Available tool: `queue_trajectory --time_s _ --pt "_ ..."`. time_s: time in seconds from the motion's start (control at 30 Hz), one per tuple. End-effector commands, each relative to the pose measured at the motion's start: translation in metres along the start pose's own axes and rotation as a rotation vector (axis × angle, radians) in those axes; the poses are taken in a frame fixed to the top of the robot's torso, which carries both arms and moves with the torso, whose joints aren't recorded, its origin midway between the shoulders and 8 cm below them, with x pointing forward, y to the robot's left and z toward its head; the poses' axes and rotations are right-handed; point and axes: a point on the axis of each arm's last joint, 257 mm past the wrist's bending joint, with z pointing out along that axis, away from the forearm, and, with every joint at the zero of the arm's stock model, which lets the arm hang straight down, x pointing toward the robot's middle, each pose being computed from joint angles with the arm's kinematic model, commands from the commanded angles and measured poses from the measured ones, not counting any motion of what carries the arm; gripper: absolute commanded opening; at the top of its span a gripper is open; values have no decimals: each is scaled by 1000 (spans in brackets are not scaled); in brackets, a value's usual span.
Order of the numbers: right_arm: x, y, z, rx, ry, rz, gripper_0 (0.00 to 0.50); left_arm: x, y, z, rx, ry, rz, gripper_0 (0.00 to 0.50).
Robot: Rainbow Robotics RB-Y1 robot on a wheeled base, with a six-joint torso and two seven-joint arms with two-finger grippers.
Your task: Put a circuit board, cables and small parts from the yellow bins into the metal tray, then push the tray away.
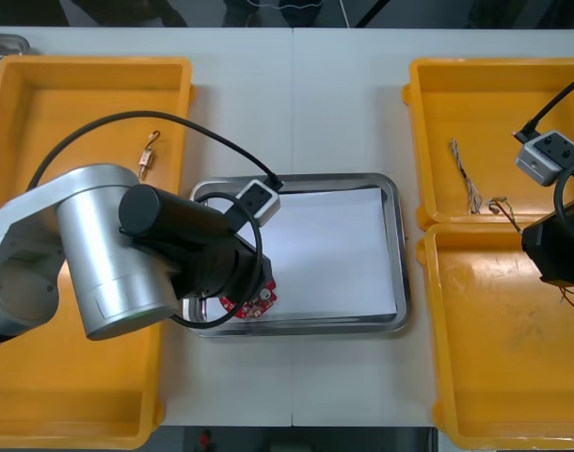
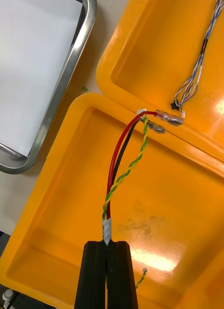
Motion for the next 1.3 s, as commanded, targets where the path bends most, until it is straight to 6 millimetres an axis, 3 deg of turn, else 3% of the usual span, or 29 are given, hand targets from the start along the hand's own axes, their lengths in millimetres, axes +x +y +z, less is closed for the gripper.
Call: queue_trajectory --time_s 0.03,0.43,0.93,1.3 --pt "-15 1 -8 32 -7 -102 0 -31 15 -34 -18 -68 -78 500" --pt "-48 35 -1 17 12 -267 0 -46 56 -78 -89 -84 -151 500" --pt "-97 117 14 -118 -19 -413 0 -37 134 -116 -245 -44 -281 500" --pt "-96 154 33 -153 -19 -525 0 -36 189 -126 -323 -46 -410 500"
